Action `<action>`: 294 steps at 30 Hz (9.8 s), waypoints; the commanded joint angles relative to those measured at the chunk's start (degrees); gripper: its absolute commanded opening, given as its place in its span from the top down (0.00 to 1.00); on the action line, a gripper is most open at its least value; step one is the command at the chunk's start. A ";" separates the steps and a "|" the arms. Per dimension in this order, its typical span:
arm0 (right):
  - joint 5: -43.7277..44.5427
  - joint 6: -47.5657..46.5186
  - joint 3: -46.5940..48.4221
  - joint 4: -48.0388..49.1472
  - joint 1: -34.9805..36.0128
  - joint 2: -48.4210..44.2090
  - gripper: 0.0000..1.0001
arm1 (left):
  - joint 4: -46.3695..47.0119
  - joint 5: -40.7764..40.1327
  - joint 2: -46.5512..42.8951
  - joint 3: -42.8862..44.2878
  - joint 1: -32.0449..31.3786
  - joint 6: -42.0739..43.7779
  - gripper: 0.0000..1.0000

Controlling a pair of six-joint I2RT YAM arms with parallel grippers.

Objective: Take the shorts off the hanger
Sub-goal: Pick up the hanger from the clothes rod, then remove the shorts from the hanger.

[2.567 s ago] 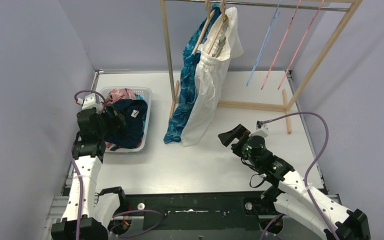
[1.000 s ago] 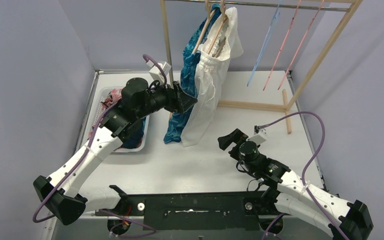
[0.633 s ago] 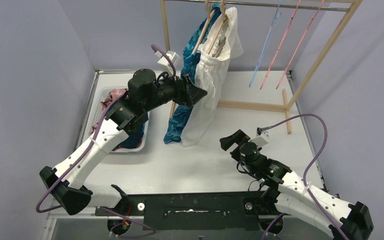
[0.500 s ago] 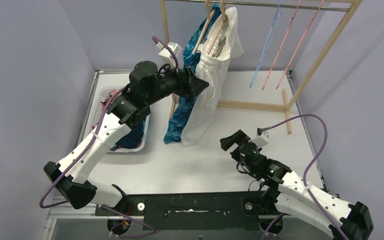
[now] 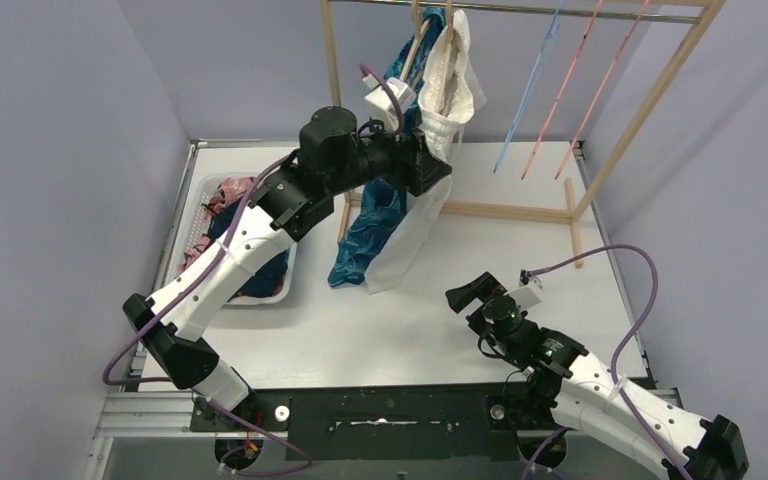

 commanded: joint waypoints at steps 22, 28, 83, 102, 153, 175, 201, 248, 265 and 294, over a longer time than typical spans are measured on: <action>5.18 -0.76 1.85 -1.93 -0.08 -4.26 0.02 | -25.38 -27.26 23.43 40.60 -5.80 7.46 0.32; 5.66 -0.92 1.35 -2.22 -0.05 -5.18 0.02 | -23.82 -25.38 22.89 41.09 -5.77 6.84 0.21; 8.90 6.67 0.40 -16.17 -0.03 -19.26 0.02 | 3.41 -31.61 11.63 23.22 -9.52 12.33 1.00; 6.68 5.55 0.14 -12.64 0.07 -16.10 0.02 | 7.68 -29.68 -1.96 1.02 -10.26 11.87 1.00; -29.68 -61.18 19.61 17.27 0.06 -7.37 0.08 | -9.59 17.16 -38.57 -42.30 -10.40 4.78 1.00; -24.26 -52.00 28.76 17.49 0.10 -6.97 0.91 | -5.62 -3.55 -32.87 -31.07 -10.31 13.37 1.00; -8.00 -44.82 2.86 20.35 0.10 -13.50 0.97 | 2.57 -8.34 -26.12 -46.49 -7.89 0.02 0.21; 10.36 -29.73 -2.27 7.80 0.29 -26.36 0.97 | -2.76 -20.84 -28.54 -53.89 -6.57 -11.10 0.73; -3.10 -39.90 -4.59 23.41 0.32 -20.92 0.98 | -3.07 -18.03 -38.31 -56.34 -3.04 -8.90 0.18; -13.09 -48.21 3.85 25.38 0.05 -13.38 0.96 | 0.24 35.42 -27.02 -56.31 13.93 3.73 0.40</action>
